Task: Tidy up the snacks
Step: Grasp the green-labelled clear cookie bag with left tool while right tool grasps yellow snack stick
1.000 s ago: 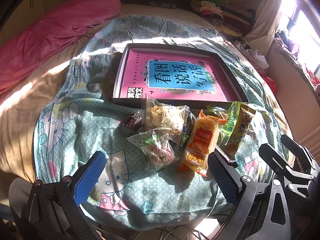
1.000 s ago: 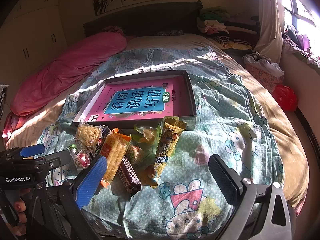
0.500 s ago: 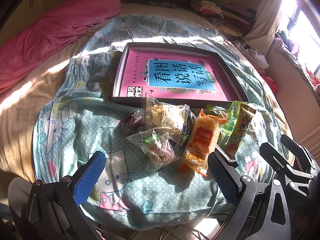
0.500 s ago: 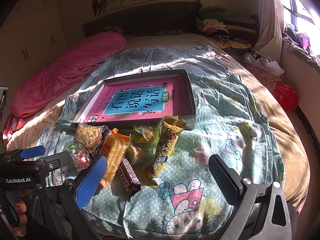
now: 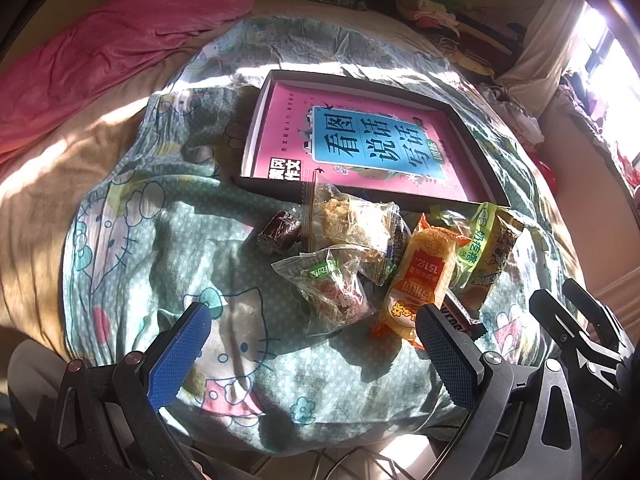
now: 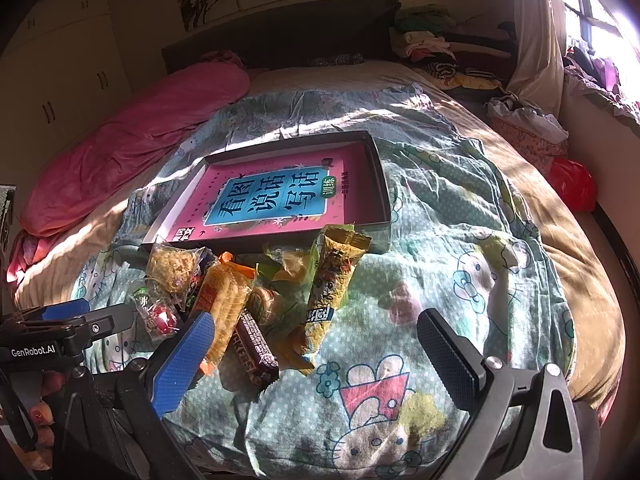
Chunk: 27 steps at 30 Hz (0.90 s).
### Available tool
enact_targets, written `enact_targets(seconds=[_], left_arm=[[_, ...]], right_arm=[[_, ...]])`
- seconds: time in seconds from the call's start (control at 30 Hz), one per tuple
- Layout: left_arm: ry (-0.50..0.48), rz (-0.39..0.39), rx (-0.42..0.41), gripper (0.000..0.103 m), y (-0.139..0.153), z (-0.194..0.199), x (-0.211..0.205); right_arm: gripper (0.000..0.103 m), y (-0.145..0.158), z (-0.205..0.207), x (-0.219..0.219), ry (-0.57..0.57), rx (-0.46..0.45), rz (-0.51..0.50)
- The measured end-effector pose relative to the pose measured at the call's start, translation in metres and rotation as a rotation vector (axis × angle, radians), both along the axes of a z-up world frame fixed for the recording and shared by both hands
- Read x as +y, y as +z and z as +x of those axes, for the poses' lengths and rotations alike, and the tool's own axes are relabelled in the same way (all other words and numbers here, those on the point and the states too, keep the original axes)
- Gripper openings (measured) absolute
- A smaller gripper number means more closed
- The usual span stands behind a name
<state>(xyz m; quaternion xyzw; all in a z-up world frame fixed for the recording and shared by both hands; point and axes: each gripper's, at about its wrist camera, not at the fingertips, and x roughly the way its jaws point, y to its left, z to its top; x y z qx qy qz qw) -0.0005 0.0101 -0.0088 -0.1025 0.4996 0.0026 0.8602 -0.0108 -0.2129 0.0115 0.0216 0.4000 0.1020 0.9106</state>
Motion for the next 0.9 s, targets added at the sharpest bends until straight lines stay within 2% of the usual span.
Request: enact_targets(seconds=[0.33,0.5,0.67,0.8,0.9], left_arm=[[0.057,-0.100,0.105,0.102,-0.025,0.007,0.013],[0.048,-0.150,0.127,0.100,-0.030,0.014,0.008],[0.039,-0.188,0.151,0.091,-0.036,0.021,0.002],[0.036,-0.213,0.172,0.076,-0.042,0.027,-0.001],[0.048,-0.227,0.177,0.075,-0.045,0.031,-0.001]], right_arm=[[0.102,-0.007,0.004,-0.005,-0.012,0.020,0.011],[0.102,-0.012,0.010,-0.008,-0.027,0.034,0.014],[0.102,-0.020,0.019,-0.014,-0.032,0.075,0.054],[0.102,-0.024,0.024,-0.016,-0.043,0.083,0.050],[0.098,-0.030,0.032,-0.014,-0.030,0.111,0.061]])
